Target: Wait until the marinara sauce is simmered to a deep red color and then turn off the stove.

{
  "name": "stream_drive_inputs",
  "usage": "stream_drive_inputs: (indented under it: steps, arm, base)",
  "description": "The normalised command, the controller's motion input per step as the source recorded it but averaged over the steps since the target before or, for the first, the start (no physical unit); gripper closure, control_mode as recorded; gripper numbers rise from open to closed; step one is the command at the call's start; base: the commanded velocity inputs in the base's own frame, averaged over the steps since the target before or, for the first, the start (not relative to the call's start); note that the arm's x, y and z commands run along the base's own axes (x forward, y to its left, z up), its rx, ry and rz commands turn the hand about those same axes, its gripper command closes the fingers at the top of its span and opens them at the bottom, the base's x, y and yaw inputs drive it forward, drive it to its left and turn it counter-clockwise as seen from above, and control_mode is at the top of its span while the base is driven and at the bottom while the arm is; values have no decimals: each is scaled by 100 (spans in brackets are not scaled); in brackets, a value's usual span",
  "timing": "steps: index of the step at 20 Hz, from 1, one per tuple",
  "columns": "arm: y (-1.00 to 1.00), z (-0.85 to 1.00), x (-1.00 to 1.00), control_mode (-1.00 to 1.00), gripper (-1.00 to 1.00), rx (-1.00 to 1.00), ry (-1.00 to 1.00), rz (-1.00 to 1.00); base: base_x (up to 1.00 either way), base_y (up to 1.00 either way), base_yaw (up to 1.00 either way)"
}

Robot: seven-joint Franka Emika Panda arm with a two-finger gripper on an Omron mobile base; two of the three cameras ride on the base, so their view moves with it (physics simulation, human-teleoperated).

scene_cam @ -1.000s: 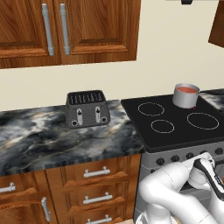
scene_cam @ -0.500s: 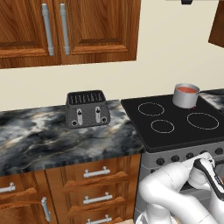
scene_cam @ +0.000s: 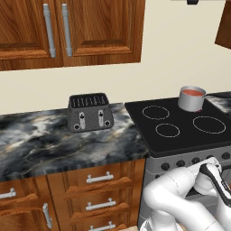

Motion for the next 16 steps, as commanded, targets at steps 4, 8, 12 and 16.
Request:
stream_drive_inputs:
  steps: [4,8,12,16]
  arm:
    - [0,0,0,-100,100,0,0,0]
    - [0,0,0,-100,100,0,0,0]
    - [0,0,0,-100,100,0,0,0]
    - [0,0,0,-100,100,0,0,0]
  base:
    - [0,0,0]
    - [0,0,0]
    - [0,0,0]
    - [0,0,0]
